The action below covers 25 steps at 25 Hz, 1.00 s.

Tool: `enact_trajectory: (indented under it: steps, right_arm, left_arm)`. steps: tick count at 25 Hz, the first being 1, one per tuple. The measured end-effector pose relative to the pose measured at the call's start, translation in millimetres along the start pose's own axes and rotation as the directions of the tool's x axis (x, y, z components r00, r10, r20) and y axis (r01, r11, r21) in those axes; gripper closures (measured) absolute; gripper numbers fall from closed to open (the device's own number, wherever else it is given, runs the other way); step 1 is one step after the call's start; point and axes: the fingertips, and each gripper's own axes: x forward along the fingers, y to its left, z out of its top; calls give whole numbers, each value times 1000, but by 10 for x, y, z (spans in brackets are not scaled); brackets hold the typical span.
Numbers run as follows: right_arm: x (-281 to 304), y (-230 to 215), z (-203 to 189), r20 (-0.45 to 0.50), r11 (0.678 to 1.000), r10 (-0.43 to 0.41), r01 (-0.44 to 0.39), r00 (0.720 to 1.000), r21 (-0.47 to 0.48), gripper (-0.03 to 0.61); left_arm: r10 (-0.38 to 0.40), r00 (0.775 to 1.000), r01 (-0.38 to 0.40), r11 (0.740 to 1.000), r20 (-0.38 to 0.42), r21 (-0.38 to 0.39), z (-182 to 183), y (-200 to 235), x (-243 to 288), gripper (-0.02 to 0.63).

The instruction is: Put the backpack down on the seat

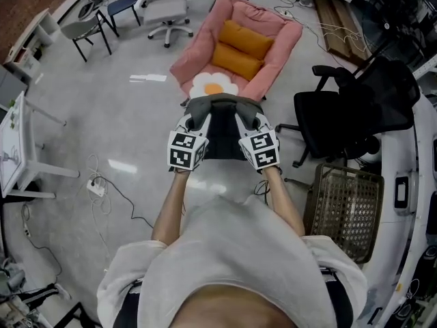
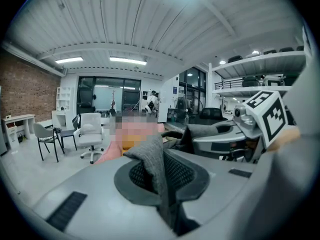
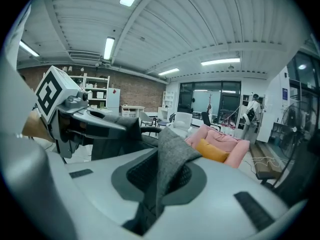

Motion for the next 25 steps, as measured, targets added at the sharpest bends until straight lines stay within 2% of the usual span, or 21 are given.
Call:
enact_trajectory:
  steps: [12,19,25]
  right_arm:
    - [485,-467,315,33,1000,-11,12,999,-18,552]
    - [894,-879,566,73,1000,15,-14,997,-14,552]
    - [1306,-1303,744,87,999,46,-44,995,-22,552]
  left_arm:
    - [7,1000,-8,1000,26,24,371,346,500,580]
    - [47,998,-48,998,39,28,671,623,972,580]
    - [94,995,-95,996,44,1,933,875,1429,580]
